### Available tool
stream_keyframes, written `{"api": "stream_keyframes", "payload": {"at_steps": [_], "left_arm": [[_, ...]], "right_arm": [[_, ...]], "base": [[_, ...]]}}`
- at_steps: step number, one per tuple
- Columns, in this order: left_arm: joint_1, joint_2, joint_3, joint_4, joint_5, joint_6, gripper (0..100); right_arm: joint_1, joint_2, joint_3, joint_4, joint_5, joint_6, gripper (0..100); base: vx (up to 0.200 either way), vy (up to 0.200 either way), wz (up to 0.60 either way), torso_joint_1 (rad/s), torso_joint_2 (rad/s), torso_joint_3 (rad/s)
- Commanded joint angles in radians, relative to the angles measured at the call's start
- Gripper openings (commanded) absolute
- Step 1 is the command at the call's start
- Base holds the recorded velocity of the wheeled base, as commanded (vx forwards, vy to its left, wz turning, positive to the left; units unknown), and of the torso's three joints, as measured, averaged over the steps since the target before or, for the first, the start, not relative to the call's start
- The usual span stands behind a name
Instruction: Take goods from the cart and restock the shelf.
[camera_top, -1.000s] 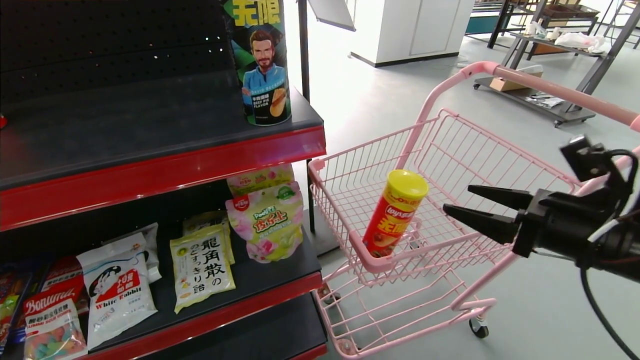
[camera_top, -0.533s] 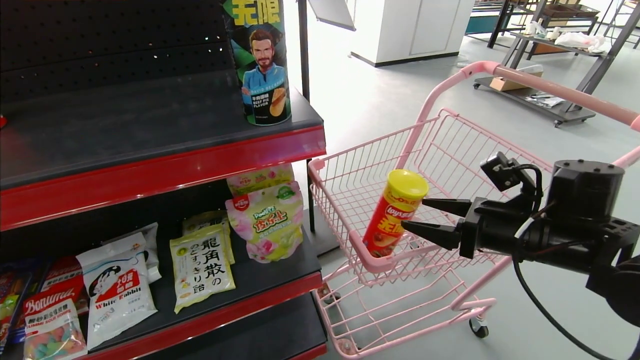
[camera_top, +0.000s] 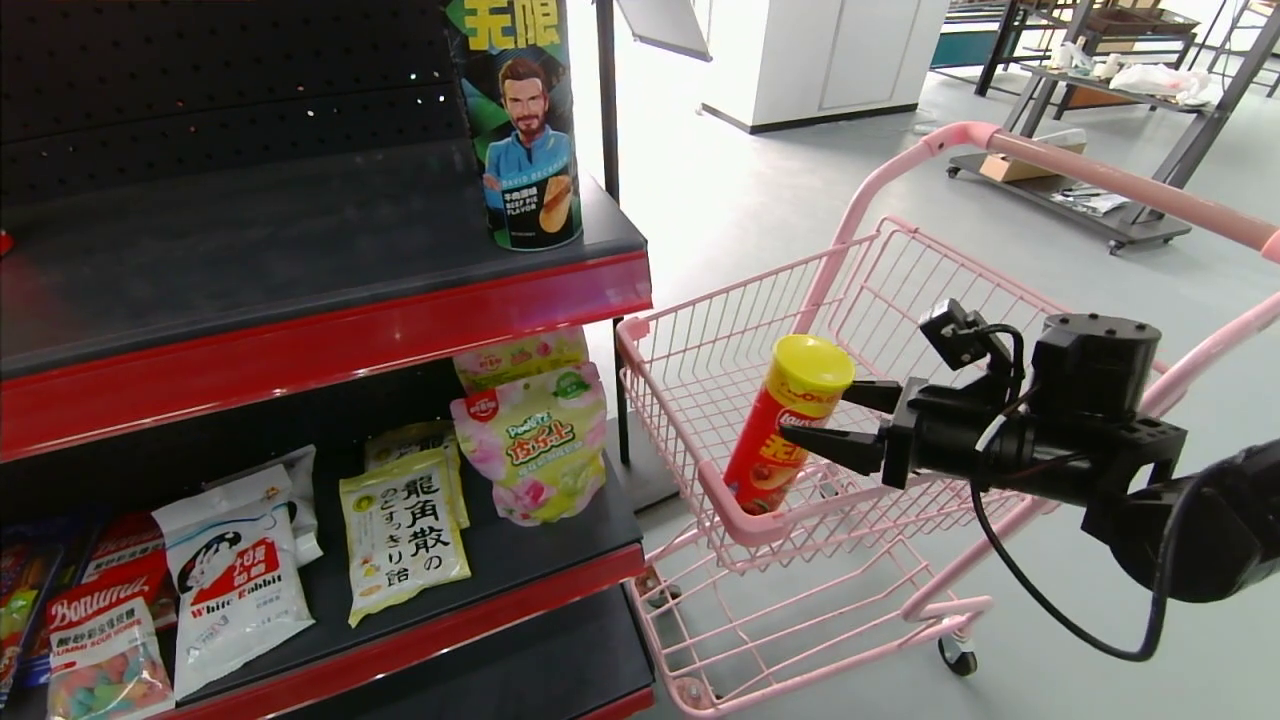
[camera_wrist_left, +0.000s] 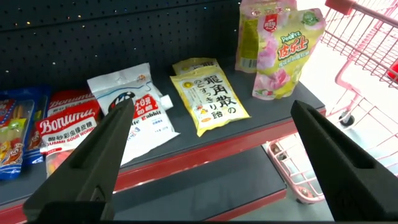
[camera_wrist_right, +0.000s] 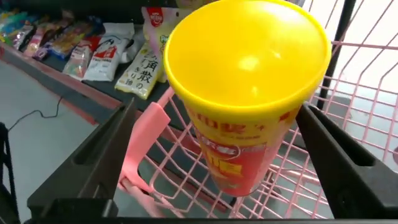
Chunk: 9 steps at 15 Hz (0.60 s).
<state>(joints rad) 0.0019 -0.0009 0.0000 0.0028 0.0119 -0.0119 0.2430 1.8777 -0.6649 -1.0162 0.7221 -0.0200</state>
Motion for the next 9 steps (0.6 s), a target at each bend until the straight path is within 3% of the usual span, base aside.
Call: {"api": "stream_keyframes", "payload": {"at_steps": [1,2,9], "left_arm": [[0.0,0.001,0.0,0.0,0.0,0.0,100],[0.001,0.001,0.0,0.0,0.0,0.0,100],[0.001,0.001,0.0,0.0,0.002,0.021,100]], "right_arm": [[-0.007,0.06,-0.01,-0.022,0.033,-0.001,100],[-0.004,0.061,-0.015,-0.022,0.077,-0.001,100],[-0.002,0.144,-0.142,-0.022,0.082,0.028,100]], "base": [[0.0,0.0,0.0,0.0,0.0,0.0],[0.0,0.0,0.0,0.0,0.0,0.0],[0.0,0.0,0.0,0.0,0.0,0.0]]}}
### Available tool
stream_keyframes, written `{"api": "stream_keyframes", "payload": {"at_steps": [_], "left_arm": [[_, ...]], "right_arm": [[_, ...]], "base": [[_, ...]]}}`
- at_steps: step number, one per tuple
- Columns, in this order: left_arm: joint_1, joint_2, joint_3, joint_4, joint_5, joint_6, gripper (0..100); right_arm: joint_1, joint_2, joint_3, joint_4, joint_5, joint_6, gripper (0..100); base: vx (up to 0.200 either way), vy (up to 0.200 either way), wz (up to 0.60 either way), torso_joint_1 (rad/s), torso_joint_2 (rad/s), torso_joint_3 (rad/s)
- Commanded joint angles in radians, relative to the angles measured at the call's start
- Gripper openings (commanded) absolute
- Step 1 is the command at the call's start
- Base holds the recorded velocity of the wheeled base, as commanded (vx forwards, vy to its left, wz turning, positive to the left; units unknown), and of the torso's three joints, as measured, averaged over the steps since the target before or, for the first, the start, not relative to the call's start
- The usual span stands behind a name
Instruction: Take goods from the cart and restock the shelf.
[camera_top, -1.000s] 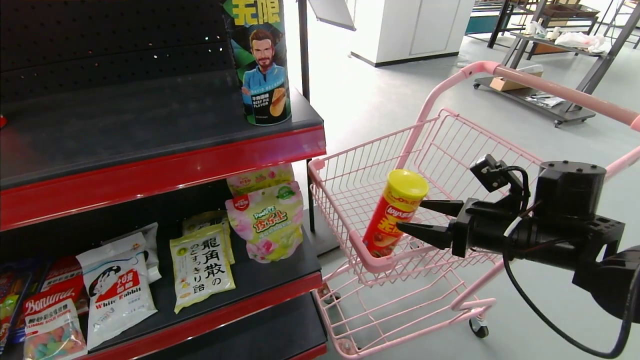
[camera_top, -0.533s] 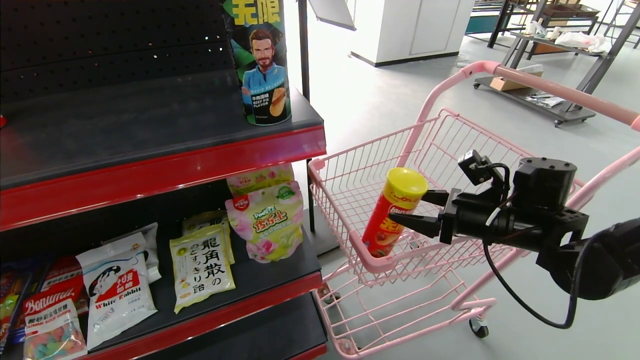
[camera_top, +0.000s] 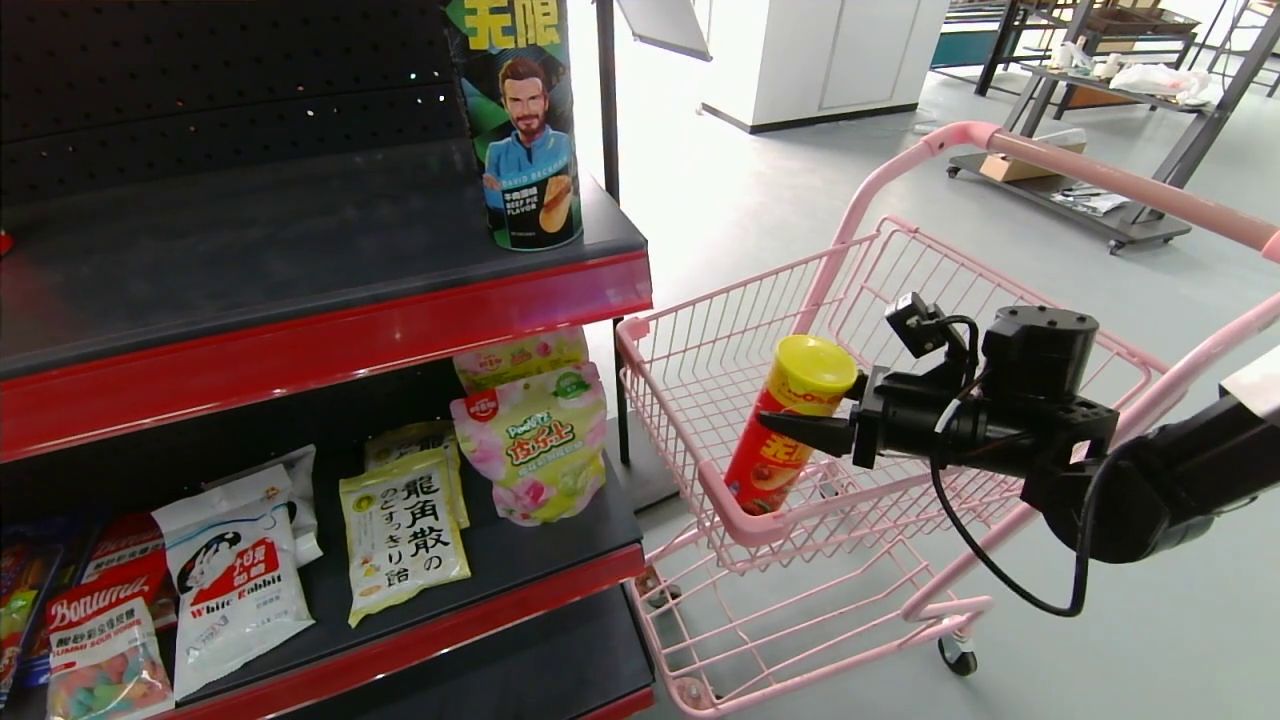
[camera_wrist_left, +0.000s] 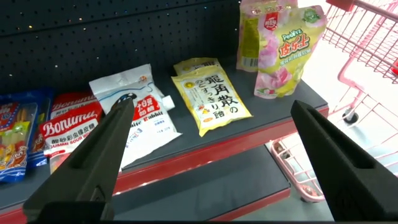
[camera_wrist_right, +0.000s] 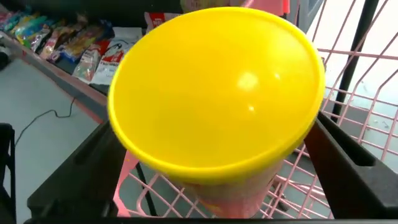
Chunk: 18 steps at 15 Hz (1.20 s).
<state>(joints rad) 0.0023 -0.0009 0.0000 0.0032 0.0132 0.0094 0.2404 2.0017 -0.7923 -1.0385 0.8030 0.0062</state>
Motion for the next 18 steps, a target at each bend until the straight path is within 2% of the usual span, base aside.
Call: {"api": "stream_keyframes", "payload": {"at_steps": [1,7,8,11,12,13,17,18], "left_arm": [[0.001,0.001,0.0,0.0,0.001,0.0,100],[-0.001,0.001,0.0,0.0,0.001,0.0,100],[0.001,0.001,0.0,0.0,0.001,0.0,100],[0.001,0.001,0.0,0.0,0.001,0.0,100],[-0.001,0.001,0.0,0.0,0.001,0.0,100],[0.001,0.001,0.0,0.0,0.001,-0.002,100],[0.001,0.001,0.0,0.0,0.001,-0.002,100],[0.001,0.001,0.0,0.0,0.001,-0.002,100]], "right_arm": [[-0.001,0.026,-0.016,0.0,0.001,0.003,100],[0.019,0.069,-0.08,-0.002,-0.008,0.012,100],[0.023,0.071,-0.084,0.0,-0.018,0.014,0],[0.036,0.069,-0.084,-0.002,-0.088,0.014,0],[0.059,0.042,-0.105,-0.002,-0.238,0.015,0],[0.08,0.008,-0.11,0.002,-0.327,0.025,0],[0.08,-0.139,-0.107,0.035,-0.358,0.04,0],[0.079,-0.282,-0.105,0.127,-0.418,0.04,0]], "base": [[0.0,0.0,0.0,0.0,0.0,0.0],[0.0,0.0,0.0,0.0,0.0,0.0],[0.0,0.0,0.0,0.0,0.0,0.0],[0.0,0.0,0.0,0.0,0.0,0.0],[0.0,0.0,0.0,0.0,0.0,0.0],[0.0,0.0,0.0,0.0,0.0,0.0],[0.0,0.0,0.0,0.0,0.0,0.0],[0.0,0.0,0.0,0.0,0.0,0.0]]}}
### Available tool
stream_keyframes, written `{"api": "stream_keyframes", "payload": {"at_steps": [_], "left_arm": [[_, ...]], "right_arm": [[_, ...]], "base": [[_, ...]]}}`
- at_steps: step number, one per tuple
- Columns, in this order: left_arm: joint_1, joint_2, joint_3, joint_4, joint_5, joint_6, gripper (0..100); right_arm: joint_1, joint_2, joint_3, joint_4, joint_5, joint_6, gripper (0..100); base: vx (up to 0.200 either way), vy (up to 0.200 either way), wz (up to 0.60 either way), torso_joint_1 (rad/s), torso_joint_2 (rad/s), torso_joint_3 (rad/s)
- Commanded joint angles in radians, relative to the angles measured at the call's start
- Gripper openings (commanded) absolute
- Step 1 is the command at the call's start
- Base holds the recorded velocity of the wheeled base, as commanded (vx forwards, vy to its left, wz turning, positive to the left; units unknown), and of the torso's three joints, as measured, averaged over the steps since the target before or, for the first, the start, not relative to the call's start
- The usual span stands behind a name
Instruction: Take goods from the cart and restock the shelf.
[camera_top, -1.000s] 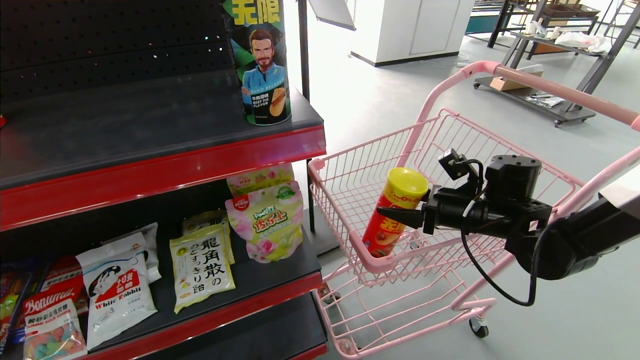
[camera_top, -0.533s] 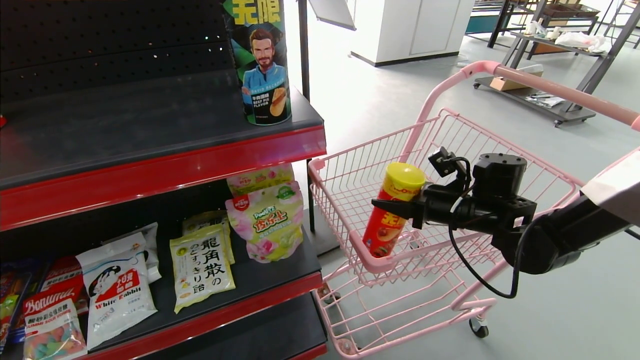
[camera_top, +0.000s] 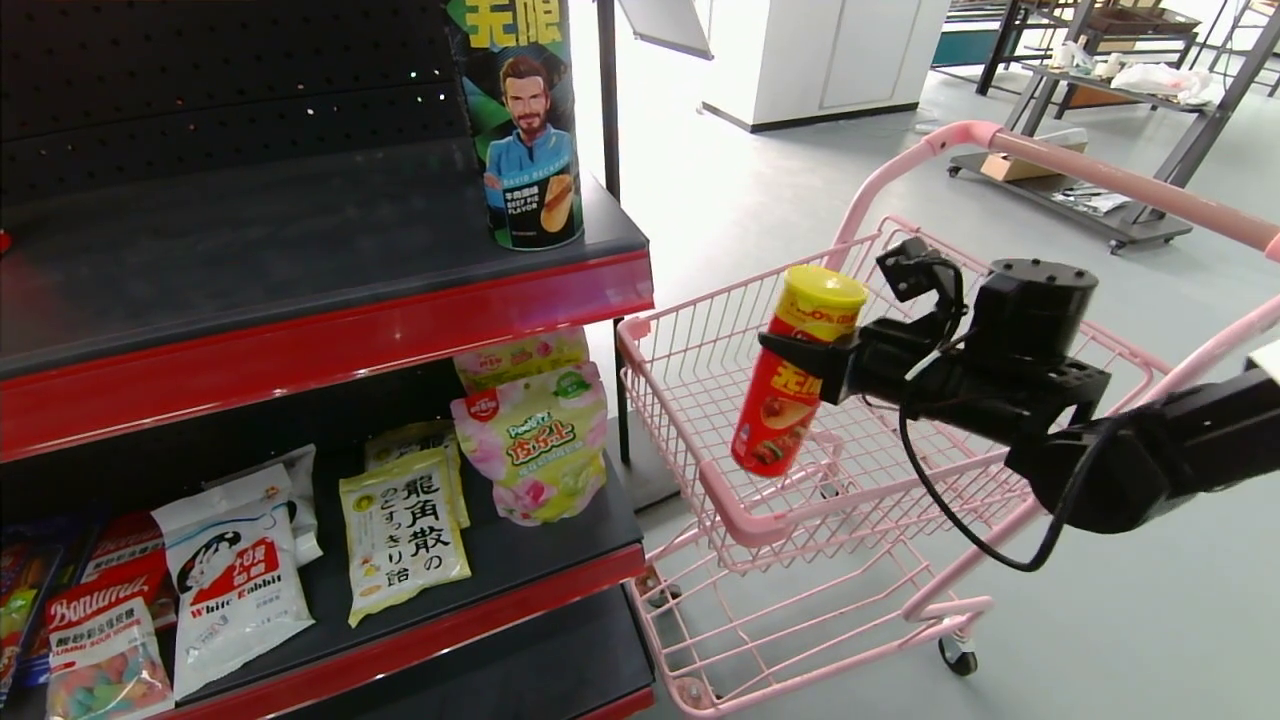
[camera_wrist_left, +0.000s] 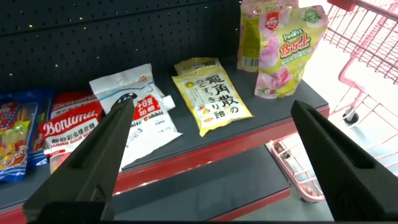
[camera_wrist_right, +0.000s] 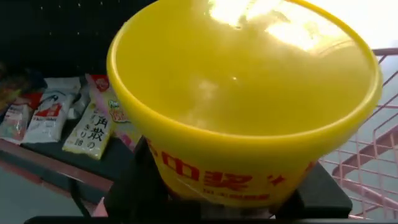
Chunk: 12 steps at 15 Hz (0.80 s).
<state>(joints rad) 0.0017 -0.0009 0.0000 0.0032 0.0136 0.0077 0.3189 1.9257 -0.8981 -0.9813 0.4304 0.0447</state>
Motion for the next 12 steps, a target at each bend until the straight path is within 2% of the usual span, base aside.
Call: {"api": "stream_keyframes", "payload": {"at_steps": [1,2,3,4,5,7,8,10,12], "left_arm": [[0.001,0.001,0.0,0.0,0.0,0.0,100],[0.0,0.001,0.0,0.0,0.0,0.0,100],[0.0,0.001,0.0,0.0,0.0,0.0,100],[0.001,0.001,0.0,0.0,0.0,0.0,100],[0.001,0.001,0.0,0.0,0.0,0.0,100],[0.0,0.001,0.0,0.0,0.0,0.0,100],[0.001,0.001,0.0,0.0,0.0,0.0,100],[0.0,0.001,0.0,0.0,0.0,0.0,100],[0.0,0.001,0.0,0.0,0.0,0.0,100]], "right_arm": [[0.002,-0.26,0.004,0.098,-0.088,0.001,0],[0.014,-0.35,0.018,0.158,-0.165,0.001,0],[0.022,-0.393,0.022,0.193,-0.197,0.001,0],[0.052,-0.521,0.025,0.34,-0.268,0.004,0],[0.081,-0.59,0.031,0.42,-0.288,0.011,0],[0.118,-0.751,0.068,0.668,-0.326,0.006,0],[0.124,-0.806,0.099,0.737,-0.332,0.001,0],[0.121,-0.896,0.196,0.793,-0.361,-0.052,0],[0.115,-0.913,0.214,0.79,-0.387,-0.077,0]], "base": [[0.0,0.0,0.0,0.0,0.0,0.0],[0.0,0.0,0.0,0.0,0.0,0.0],[0.0,0.0,0.0,0.0,0.0,0.0],[0.0,0.0,0.0,0.0,0.0,0.0],[0.0,0.0,0.0,0.0,0.0,0.0],[0.0,0.0,0.0,0.0,0.0,0.0],[0.0,0.0,0.0,0.0,0.0,0.0],[0.0,0.0,0.0,0.0,0.0,0.0],[0.0,0.0,0.0,0.0,0.0,0.0]]}}
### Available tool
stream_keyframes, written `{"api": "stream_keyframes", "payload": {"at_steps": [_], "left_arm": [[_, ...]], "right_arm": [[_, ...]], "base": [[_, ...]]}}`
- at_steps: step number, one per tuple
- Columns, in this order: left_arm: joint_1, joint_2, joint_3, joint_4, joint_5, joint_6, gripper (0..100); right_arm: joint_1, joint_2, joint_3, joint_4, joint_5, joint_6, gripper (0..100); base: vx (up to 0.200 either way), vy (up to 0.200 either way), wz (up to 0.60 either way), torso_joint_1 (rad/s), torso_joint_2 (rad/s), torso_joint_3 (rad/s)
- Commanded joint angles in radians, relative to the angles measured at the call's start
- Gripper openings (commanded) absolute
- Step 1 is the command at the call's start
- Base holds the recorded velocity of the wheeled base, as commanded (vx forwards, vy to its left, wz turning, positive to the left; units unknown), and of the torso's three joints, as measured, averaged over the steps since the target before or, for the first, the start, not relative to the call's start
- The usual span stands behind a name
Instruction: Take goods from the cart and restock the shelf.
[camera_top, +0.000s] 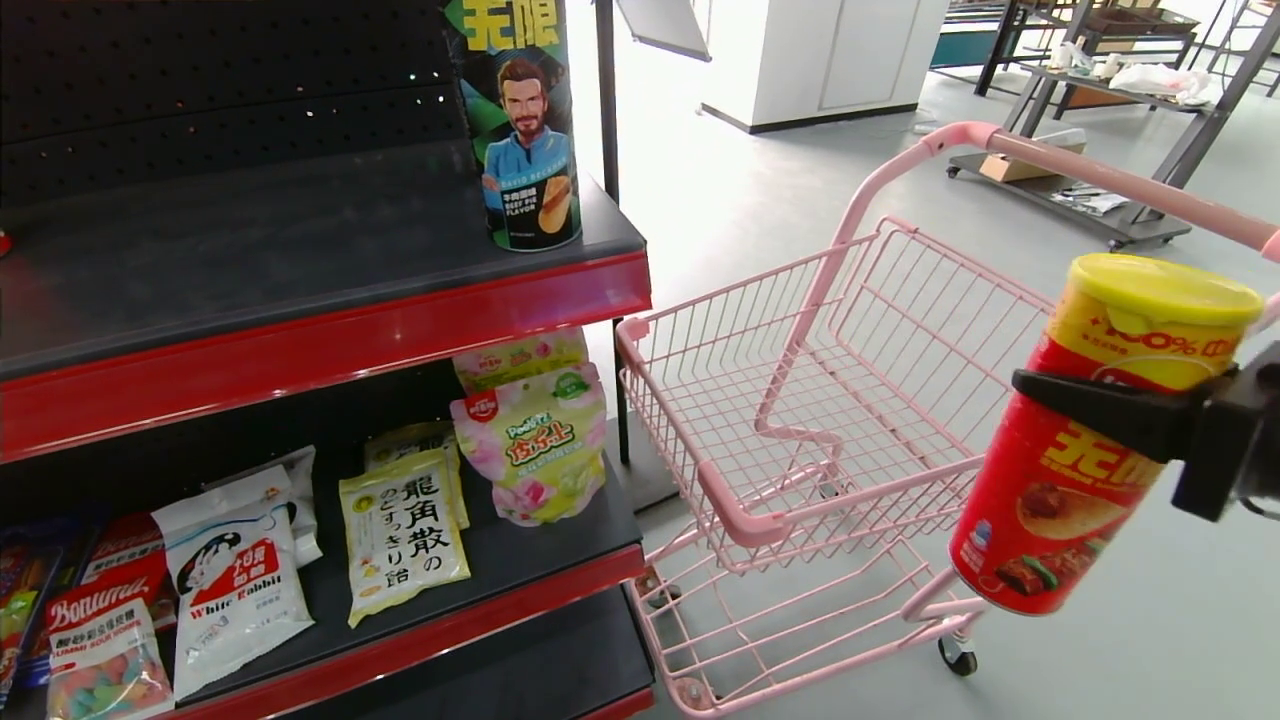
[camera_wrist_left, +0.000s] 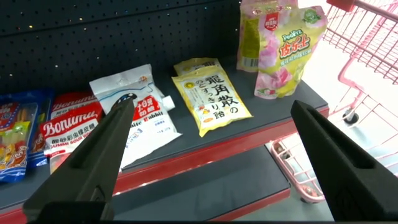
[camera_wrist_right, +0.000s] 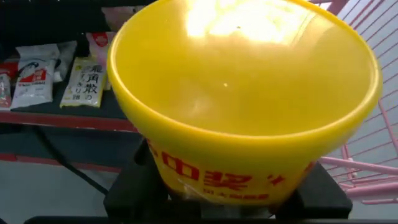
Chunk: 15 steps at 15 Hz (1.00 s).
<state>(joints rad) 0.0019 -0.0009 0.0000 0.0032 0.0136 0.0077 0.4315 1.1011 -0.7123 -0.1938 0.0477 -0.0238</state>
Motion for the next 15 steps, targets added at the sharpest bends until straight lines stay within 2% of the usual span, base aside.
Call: {"api": "stream_keyframes", "payload": {"at_steps": [1,3,6,12,15], "left_arm": [[0.001,0.001,0.0,0.0,0.0,0.0,100],[0.001,0.001,0.0,0.0,0.0,0.0,100],[0.001,0.001,0.0,0.0,0.0,0.0,100],[0.001,0.001,0.0,0.0,0.0,0.0,100],[0.0,0.001,0.0,0.0,0.0,0.0,100]], "right_arm": [[0.003,-0.076,-0.013,0.002,0.046,-0.008,0],[0.004,-0.02,-0.053,0.004,0.124,-0.01,0],[0.004,0.085,-0.09,-0.024,0.167,-0.015,0],[0.0,0.163,-0.122,-0.065,0.164,-0.015,0],[0.003,0.163,-0.119,-0.065,0.164,-0.015,0]], "base": [[0.0,0.0,0.0,0.0,0.0,0.0],[0.0,0.0,0.0,0.0,0.0,0.0],[0.0,0.0,0.0,0.0,0.0,0.0],[0.0,0.0,0.0,0.0,0.0,0.0],[0.0,0.0,0.0,0.046,-0.25,-0.203]]}}
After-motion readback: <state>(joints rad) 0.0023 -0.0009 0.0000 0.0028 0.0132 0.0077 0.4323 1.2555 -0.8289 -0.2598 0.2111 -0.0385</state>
